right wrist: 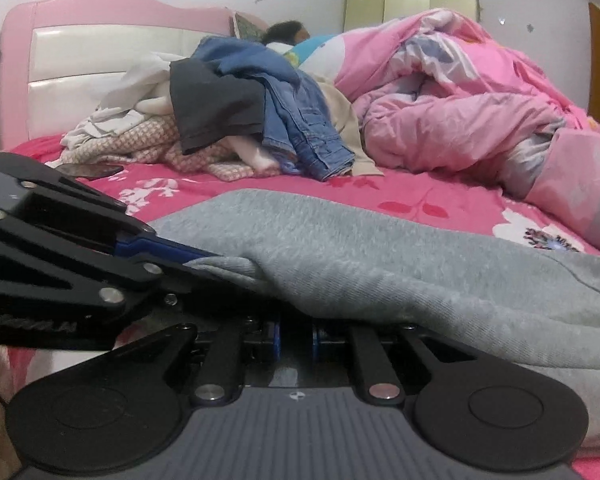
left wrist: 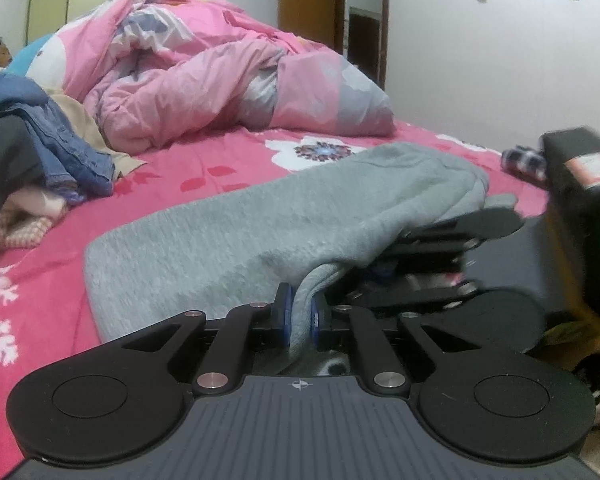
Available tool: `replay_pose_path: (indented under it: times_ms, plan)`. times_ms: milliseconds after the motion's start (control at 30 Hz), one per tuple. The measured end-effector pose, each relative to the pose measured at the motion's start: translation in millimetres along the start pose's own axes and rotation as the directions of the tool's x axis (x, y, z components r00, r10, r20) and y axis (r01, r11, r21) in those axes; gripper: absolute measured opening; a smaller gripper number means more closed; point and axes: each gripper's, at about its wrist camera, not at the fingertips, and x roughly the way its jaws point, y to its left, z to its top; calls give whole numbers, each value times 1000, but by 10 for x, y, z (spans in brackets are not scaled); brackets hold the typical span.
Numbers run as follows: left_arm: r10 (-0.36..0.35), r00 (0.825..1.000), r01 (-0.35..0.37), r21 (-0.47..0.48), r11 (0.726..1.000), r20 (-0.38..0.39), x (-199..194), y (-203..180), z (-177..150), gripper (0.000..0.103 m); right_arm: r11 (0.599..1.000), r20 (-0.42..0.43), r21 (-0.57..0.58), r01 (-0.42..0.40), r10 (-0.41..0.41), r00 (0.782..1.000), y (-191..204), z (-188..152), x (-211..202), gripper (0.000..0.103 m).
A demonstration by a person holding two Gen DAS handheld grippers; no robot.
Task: Fold clothes
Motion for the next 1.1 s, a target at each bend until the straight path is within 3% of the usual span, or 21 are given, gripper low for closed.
replay_pose_path:
  times_ms: [100,333,467,567,700,800,900,967,1000,1100]
  plan:
    - [-19,1000,19,-10,1000,-5,9,26,-59,11,997,19,-63,35,-33,999,18,-84,-145,14]
    - [-11,1000,11,19,1000,0,52,20,-168,13,966,12,-198,166,-167,986,167,-131,37,14]
    - [15,1000,-15,73,997,8,43,-51,-201,14,948,-1,-267,175,-182,983,134,-172,-197,14]
    - [19,1000,-20,79,997,9,36,-62,-212,14,951,-16,-284,121,-131,991,-9,-208,-576,14]
    - [33,999,-33,92,995,-1,22,-90,-197,15,971,55,-218,93,-83,995,-141,33,-900,14]
    - [43,999,-42,102,994,-8,9,-111,-186,17,992,121,-110,62,-49,991,-226,232,-820,15]
    - [52,998,-49,98,994,-21,-88,-117,-182,23,999,24,37,-19,18,1000,-367,152,-490,15]
    - [29,999,-27,52,998,-23,-213,-66,-157,24,992,-89,115,-57,67,994,-488,-105,-241,14]
    - [7,1000,-7,10,1000,-9,-284,-12,-134,25,988,-35,141,-66,72,997,-524,-191,-271,14]
    - [-45,998,52,-121,991,53,-431,159,-47,25,988,-31,141,-63,68,997,-527,-182,-268,15]
